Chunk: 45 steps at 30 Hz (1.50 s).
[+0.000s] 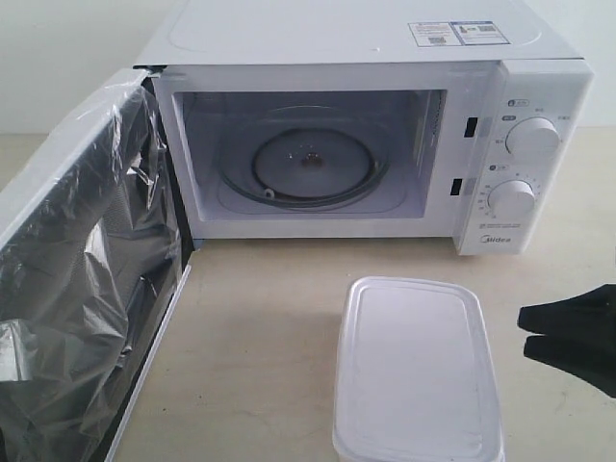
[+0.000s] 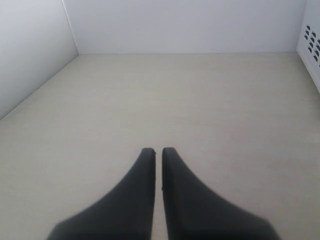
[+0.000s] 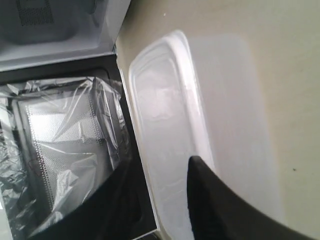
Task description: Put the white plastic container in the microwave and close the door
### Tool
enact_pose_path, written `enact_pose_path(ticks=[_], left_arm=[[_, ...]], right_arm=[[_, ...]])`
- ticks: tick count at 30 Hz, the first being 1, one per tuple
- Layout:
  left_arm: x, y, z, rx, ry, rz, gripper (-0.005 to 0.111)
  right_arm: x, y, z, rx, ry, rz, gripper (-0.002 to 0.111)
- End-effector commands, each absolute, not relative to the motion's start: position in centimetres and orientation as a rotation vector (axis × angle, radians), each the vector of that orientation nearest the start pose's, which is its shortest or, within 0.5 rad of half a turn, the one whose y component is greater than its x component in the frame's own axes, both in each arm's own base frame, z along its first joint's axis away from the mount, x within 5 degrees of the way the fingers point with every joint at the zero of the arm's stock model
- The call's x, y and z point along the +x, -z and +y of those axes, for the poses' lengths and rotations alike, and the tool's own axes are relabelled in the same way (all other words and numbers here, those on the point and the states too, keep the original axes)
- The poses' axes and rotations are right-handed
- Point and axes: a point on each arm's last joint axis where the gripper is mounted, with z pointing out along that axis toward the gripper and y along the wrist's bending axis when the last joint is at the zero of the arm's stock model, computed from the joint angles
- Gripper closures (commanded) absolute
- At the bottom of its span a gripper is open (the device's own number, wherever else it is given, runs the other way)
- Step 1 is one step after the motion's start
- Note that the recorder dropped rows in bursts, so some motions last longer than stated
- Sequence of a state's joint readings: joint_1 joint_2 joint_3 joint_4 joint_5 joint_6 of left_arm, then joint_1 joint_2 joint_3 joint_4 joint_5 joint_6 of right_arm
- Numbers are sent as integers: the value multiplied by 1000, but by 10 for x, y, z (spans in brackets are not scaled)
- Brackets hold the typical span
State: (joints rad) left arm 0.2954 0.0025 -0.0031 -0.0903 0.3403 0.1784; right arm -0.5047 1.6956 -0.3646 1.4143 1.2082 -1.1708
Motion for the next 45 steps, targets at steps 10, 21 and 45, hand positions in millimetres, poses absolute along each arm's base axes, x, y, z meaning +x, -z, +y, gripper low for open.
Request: enact_pose_path(ticks=[10,21,45], left_arm=[[52,-183,13,-171,-246,1819,102],[52,-183,13,-171,-246,1819,102],[52,-183,13,-171,-246,1819,102]], right_arm=[[189,-129,-4,572,-1569,2451,77],[188,-116,5,606,-1516,2552,77],[189,-109,19,521,-1517,2611,77]])
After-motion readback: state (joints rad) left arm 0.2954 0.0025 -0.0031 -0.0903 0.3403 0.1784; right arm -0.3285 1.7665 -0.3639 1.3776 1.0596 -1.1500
